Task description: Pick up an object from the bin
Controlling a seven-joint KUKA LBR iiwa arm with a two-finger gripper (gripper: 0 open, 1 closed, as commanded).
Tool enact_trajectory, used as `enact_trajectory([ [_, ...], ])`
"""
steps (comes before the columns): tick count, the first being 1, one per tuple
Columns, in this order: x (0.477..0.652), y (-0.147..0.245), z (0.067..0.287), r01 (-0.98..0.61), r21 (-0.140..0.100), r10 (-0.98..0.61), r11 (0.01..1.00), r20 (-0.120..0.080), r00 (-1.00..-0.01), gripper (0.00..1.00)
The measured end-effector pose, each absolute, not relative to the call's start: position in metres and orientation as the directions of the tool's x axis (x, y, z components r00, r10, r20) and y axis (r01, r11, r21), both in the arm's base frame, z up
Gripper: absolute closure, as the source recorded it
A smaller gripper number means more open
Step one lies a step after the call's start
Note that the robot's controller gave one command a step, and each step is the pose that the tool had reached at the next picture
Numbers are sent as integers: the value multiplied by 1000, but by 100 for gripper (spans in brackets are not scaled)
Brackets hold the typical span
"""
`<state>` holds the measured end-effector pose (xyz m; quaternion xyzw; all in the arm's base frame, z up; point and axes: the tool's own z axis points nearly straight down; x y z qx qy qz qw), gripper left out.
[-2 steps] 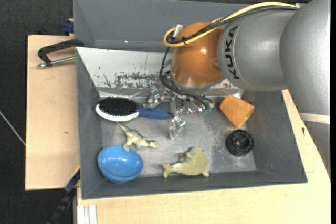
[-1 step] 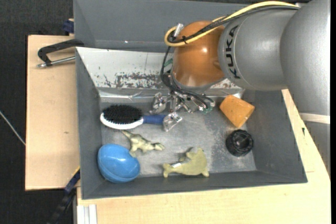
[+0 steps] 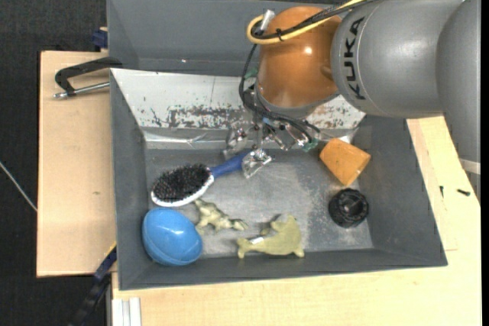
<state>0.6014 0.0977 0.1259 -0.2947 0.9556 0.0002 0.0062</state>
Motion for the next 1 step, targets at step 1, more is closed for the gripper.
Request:
enact_trajectory([
  [1, 603, 99, 137, -562, -2, -562, 827, -8, -827, 100],
])
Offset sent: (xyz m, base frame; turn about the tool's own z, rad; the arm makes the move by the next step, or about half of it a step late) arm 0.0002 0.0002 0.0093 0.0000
